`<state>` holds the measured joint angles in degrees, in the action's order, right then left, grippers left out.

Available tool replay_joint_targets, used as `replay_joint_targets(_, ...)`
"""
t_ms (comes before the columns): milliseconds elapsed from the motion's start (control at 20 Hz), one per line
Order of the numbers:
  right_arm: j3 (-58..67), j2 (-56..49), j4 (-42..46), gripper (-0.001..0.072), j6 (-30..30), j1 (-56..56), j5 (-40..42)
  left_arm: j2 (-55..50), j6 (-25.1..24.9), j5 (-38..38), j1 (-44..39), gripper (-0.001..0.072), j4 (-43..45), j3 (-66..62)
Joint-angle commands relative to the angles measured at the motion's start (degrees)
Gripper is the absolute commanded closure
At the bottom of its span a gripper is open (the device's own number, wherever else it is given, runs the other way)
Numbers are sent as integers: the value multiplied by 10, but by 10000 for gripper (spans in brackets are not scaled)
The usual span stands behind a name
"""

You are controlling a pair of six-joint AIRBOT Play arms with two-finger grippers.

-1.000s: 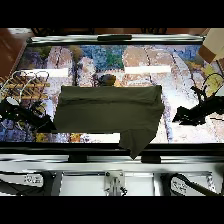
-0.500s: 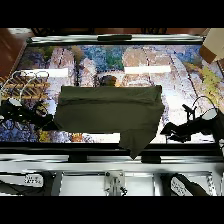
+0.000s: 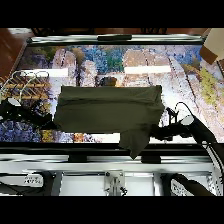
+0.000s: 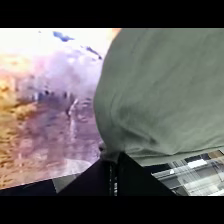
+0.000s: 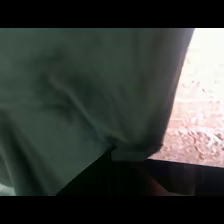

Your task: Fold the shirts.

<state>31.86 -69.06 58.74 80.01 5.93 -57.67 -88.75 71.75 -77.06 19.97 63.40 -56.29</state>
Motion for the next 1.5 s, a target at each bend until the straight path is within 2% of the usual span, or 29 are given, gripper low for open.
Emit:
replay_joint_targets(0,12,16,10,652,-5,-13,27,2,-10,-8,0,674,-4,-11)
replay_joint_targets(100,47,55,21,653,-43,-13,9,8,-41,-23,0,675,-5,-39)
replay_joint_targets(150,73,74,49,653,-42,-13,-1,14,-44,-26,0,675,-5,-59)
replay_joint_targets(250,129,93,130,653,-8,-13,-5,26,-44,-26,0,674,-19,-104)
replay_joint_targets(350,186,76,155,654,16,-13,2,25,-32,-20,-6,675,-37,-147)
replay_joint_targets(450,246,26,137,654,16,-19,22,9,-18,5,-27,674,-37,-185)
replay_joint_targets(750,433,-173,120,654,29,-21,44,-123,77,25,-53,673,-43,-351)
replay_joint_targets(1000,531,-286,122,653,56,-24,73,-208,85,33,-70,673,-73,-451)
replay_joint_targets(1200,550,-320,108,639,81,-26,95,-233,115,61,-79,654,-74,-462)
replay_joint_targets(1250,550,-321,108,547,81,-25,94,-236,115,60,-82,493,-74,-462)
replay_joint_targets(1300,550,-320,108,281,80,-25,88,-237,115,57,-85,246,-74,-462)
replay_joint_targets(1350,550,-316,108,124,58,-23,67,-235,115,49,-86,56,-74,-464)
replay_joint_targets(1400,550,-309,113,124,31,-17,39,-233,114,32,-85,24,-73,-470)
replay_joint_targets(1450,550,-303,131,40,26,-9,7,-232,113,11,-83,24,-73,-480)
